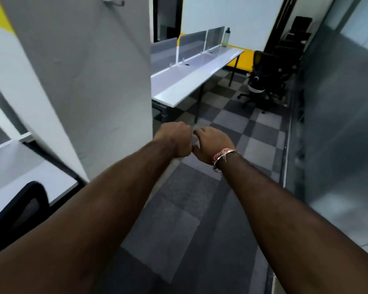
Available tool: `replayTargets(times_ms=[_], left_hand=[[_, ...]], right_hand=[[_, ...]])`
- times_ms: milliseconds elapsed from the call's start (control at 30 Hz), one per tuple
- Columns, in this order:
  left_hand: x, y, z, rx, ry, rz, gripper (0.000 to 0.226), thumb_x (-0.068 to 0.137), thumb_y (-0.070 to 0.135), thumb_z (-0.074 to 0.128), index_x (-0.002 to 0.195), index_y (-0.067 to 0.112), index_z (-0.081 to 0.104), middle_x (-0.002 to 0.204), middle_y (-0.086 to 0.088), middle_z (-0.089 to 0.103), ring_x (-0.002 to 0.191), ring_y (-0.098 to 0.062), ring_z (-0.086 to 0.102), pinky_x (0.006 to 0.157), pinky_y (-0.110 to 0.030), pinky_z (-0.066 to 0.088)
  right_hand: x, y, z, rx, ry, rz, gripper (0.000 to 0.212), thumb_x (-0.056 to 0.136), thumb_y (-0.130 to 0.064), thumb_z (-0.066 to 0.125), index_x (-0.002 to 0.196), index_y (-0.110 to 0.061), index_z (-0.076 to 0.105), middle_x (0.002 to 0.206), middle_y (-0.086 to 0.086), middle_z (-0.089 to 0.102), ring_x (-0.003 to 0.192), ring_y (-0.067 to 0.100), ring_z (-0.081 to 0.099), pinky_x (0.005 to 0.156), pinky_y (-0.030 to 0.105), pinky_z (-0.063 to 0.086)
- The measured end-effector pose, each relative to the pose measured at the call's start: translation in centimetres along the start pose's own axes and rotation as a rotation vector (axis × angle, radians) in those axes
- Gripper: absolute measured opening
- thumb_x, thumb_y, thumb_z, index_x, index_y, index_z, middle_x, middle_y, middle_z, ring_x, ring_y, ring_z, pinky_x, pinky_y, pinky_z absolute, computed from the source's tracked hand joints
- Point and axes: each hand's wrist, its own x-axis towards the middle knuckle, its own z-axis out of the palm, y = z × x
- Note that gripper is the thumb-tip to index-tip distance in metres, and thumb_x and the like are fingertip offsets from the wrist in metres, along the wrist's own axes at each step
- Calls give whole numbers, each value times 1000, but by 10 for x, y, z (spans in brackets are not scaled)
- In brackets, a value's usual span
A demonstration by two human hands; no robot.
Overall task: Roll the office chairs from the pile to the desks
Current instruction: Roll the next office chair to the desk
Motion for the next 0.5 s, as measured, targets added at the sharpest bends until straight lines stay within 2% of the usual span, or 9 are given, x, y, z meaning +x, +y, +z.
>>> replayTargets(times_ms=[167,267,400,500], left_hand=[[67,28,-5,5,51,17,34,96,47,60,112,17,65,103,-3,67,83,-20,58,63,-37,44],[108,35,8,8,55,41,34,96,46,59,113,18,66,101,-3,66,84,-20,62,68,-37,51],[179,36,30,-16,60,83,34,95,46,59,115,19,66,105,-3,67,86,-19,62,68,-37,49],[244,34,41,-26,53,119,35,96,47,61,118,20,65,108,-4,68,91,-22,66,75,-40,57]], right_hand=[[21,68,2,-47,16,81,39,87,-46,57,113,-17,60,109,2,65,99,22,60,79,35,49],[42,101,9,-69,6,119,40,86,-46,56,113,-18,59,109,2,65,99,22,61,79,35,51],[90,144,29,-102,17,167,37,83,-43,55,110,-18,62,104,1,66,94,22,61,74,32,47],[132,178,50,-107,32,232,34,81,-44,55,103,-19,62,97,0,66,88,21,61,71,31,48]])
